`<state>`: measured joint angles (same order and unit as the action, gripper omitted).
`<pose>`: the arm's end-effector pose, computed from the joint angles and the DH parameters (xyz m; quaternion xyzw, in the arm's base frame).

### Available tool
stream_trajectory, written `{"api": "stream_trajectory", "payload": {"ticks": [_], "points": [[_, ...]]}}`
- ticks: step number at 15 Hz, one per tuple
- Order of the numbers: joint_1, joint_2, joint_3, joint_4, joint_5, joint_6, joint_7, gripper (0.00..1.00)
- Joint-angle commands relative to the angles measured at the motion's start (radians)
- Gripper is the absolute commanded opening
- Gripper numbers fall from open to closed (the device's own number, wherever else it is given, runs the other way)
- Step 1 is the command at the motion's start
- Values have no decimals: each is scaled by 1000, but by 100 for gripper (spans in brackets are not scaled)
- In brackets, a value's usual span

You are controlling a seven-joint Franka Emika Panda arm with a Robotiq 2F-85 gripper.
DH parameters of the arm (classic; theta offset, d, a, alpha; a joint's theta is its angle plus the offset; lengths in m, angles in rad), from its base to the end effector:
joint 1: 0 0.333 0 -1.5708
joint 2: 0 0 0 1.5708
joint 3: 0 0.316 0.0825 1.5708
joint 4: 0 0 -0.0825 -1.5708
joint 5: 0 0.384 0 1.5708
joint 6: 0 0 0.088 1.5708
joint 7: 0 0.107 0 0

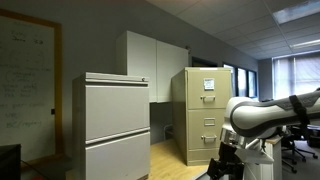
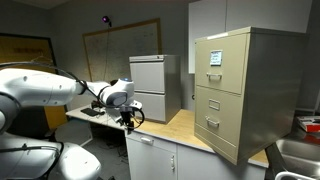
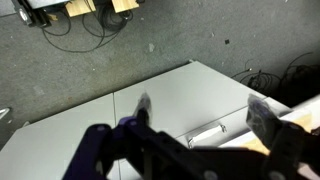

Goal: Open the bottom drawer of the cabinet at the right

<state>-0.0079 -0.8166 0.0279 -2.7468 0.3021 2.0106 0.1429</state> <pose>0.3117 0.0236 0.4541 -0.9832 0.1231 -0.0302 0.1313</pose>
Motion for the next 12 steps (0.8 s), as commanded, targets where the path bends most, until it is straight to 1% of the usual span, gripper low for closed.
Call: {"api": "stream_trajectory", "payload": {"ticks": [1,3,4,6,9,12], "points": [[-59,77,-2,68,-32,69,60,100],[-95,102,-23,99,-52,107,66,100],[-109,109,-30,115,-59,112,73,100],[-142,144,-66,169,-82,116,54,100],[-176,205,-134,276,-114,97,17,100],[-196,298,-208,408,-132,87,-26,100]]}}
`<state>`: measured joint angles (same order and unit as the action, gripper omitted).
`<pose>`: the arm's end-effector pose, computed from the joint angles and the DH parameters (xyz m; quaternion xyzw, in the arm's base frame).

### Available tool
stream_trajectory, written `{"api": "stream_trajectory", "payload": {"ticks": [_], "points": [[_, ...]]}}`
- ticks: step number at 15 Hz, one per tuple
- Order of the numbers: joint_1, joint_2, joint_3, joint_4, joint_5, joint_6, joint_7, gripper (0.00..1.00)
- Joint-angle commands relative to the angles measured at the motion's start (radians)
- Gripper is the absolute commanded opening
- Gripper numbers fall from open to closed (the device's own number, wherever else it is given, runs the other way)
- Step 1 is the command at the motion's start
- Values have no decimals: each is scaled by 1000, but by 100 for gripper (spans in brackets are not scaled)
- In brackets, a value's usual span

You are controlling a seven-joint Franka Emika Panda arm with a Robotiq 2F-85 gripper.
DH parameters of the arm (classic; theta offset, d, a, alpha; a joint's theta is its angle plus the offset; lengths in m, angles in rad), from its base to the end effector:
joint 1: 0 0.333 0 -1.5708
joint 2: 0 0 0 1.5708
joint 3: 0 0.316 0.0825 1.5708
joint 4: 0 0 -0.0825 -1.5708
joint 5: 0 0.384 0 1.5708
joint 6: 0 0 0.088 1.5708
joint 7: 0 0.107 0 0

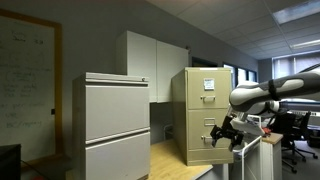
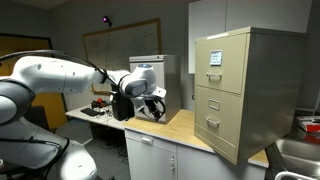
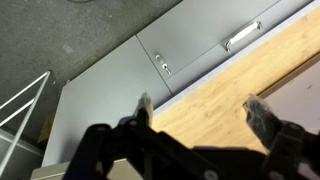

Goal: Open the bottom drawer of the cabinet at the right

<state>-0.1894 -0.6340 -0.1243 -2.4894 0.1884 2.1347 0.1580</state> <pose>0.3681 -0.1163 0.5286 -0.9481 0.2609 -0.1430 0.1127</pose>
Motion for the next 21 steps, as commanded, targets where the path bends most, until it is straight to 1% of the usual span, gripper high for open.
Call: {"api": "stream_trajectory", "payload": {"ticks": [1,4,7,9,11,16,19,21], "points": [[-17,149,-81,196,-14,-40,-56,100],[-21,261,-144,314,10,-31,-87,100],[-21,365,-198,401,58,-24,-107,100],[-26,430,-224,447,108,-17,-116,100],[-35,497,-246,492,182,-9,-121,100],[-82,658,-268,616,380,-3,-140,100],[-126,737,-259,684,465,-6,-139,100],[-151,781,-251,722,501,-6,-126,100]]}}
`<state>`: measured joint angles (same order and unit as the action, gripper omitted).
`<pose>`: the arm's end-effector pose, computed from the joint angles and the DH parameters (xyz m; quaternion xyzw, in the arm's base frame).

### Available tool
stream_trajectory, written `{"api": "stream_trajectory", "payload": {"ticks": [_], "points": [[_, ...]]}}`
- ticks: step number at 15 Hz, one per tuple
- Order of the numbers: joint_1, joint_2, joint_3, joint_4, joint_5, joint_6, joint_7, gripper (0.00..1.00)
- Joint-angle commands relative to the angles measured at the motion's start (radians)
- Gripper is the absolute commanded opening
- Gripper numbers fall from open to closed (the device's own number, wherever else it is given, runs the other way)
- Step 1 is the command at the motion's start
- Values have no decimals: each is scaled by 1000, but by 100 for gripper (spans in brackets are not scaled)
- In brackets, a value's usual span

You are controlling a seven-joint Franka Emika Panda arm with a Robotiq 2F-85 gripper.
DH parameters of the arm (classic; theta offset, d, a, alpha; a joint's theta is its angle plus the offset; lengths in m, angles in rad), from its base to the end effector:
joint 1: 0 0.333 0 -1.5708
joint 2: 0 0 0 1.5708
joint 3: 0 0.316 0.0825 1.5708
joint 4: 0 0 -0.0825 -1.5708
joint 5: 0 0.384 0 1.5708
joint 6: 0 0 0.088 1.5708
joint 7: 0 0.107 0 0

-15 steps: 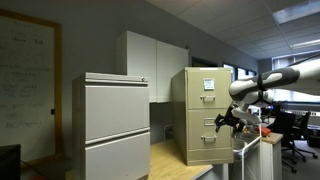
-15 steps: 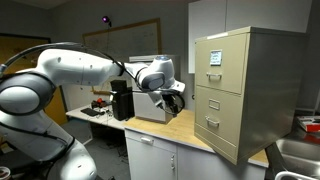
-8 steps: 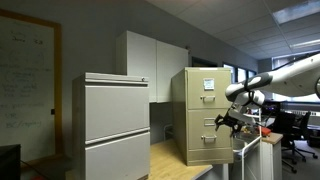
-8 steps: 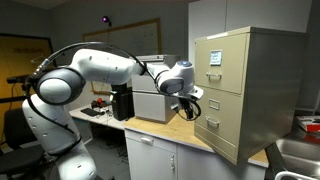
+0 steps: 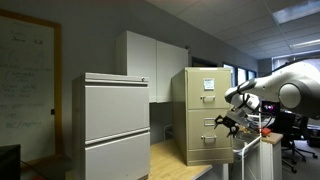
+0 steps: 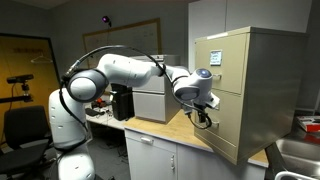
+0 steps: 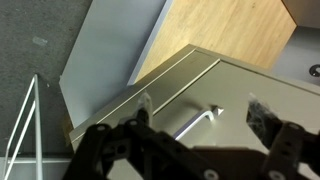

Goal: Open the bottom drawer of the cabinet at the right

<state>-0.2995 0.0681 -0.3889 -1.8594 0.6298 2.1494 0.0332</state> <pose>0.4850 -0.3607 0.5107 -0.8388 0.4631 -0.1887 0.2154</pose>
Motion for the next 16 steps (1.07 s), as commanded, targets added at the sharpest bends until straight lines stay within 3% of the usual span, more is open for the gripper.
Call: {"api": "stream_trajectory", "payload": {"ticks": [1,6,16], "points": [[-50,101,19,109,71,-16,8,100],[-73,186,47,190,99,-9,57,100],[-95,317,58,315,32,11,211,100]]}}
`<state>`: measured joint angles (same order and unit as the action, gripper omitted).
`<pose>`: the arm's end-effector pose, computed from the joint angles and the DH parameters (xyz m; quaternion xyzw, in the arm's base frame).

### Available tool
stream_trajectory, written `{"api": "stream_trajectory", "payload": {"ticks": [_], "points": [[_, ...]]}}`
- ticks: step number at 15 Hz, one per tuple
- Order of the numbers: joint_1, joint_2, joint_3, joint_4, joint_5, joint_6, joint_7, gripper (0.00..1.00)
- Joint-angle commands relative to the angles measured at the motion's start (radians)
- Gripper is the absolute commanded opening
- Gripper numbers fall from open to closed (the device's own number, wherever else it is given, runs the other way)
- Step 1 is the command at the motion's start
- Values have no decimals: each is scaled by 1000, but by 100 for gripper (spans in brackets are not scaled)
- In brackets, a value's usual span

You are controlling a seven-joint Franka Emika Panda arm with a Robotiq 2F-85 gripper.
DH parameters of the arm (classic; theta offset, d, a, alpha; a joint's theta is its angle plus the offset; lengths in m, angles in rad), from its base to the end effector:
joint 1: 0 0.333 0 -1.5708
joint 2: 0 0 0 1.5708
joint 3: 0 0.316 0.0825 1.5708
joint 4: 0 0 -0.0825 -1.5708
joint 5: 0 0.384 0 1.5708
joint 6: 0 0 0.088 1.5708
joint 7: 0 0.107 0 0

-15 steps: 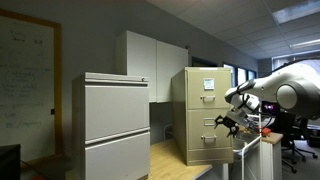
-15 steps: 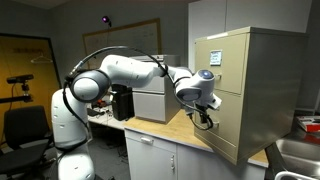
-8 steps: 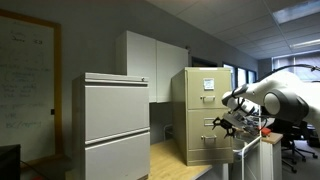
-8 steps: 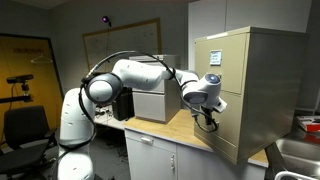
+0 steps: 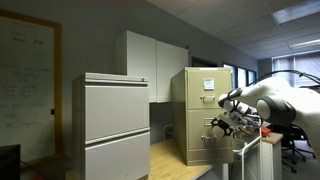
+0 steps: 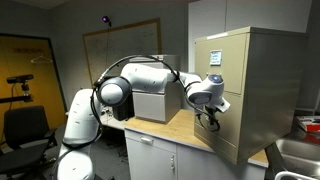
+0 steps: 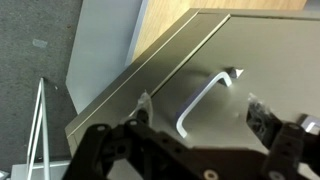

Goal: Open the bottom drawer of the cabinet at the right

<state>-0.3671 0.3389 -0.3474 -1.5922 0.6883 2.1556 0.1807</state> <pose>0.5502 -0.4044 0.4783 -0.7990 0.5337 -0.1819 0.2089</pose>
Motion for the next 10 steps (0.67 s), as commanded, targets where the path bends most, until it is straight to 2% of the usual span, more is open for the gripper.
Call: {"api": "stream_trajectory", "payload": {"ticks": [1,10], "points": [[-31,55,17,49,-30,9,78,100],[-24,135,34,85,-39,87,258,100]]}}
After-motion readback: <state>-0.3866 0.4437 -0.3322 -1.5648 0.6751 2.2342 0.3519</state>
